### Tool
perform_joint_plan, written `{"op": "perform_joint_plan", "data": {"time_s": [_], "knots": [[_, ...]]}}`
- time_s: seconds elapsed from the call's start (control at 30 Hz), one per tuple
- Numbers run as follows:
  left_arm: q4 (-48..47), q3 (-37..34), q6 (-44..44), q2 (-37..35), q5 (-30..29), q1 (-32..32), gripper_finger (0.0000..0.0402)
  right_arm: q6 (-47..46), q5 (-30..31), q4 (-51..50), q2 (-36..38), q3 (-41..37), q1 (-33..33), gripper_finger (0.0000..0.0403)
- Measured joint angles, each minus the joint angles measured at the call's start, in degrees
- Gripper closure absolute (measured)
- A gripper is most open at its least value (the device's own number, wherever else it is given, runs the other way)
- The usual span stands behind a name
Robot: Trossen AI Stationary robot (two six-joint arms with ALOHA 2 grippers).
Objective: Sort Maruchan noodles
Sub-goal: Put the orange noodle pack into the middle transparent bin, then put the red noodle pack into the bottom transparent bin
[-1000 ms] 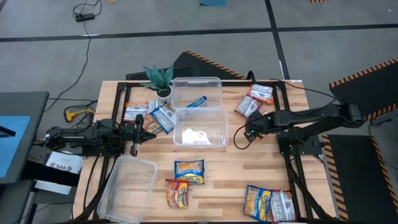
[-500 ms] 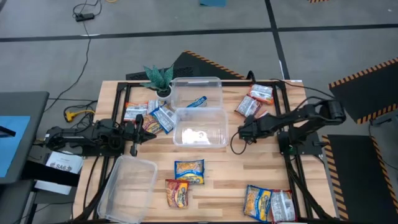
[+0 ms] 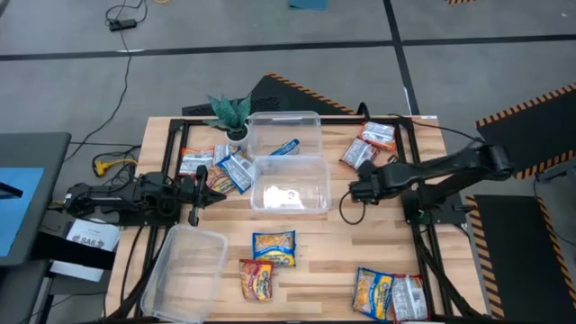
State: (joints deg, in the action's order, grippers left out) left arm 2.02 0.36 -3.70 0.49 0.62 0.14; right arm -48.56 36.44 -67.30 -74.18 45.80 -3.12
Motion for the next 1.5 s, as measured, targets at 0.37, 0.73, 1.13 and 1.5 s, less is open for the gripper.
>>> {"op": "perform_joint_plan", "data": {"time_s": [0.37, 0.73, 1.13, 1.5], "knots": [[0.0, 0.0, 0.0, 0.0, 0.0, 0.0, 0.0401, 14.3, 15.6, 7.0, 12.7, 13.8, -1.0, 0.0394], [0.0, 0.0, 0.0, 0.0, 0.0, 0.0, 0.0401, 46.5, 2.0, 47.5, 13.1, 14.5, -1.0, 0.0394], [0.0, 0.0, 0.0, 0.0, 0.0, 0.0, 0.0401, 47.5, -15.5, 56.7, 2.0, 14.5, -5.4, 0.0388], [0.0, 0.0, 0.0, 0.0, 0.0, 0.0, 0.0401, 46.4, -15.5, 53.9, -3.9, 14.5, -4.4, 0.0338]]}}
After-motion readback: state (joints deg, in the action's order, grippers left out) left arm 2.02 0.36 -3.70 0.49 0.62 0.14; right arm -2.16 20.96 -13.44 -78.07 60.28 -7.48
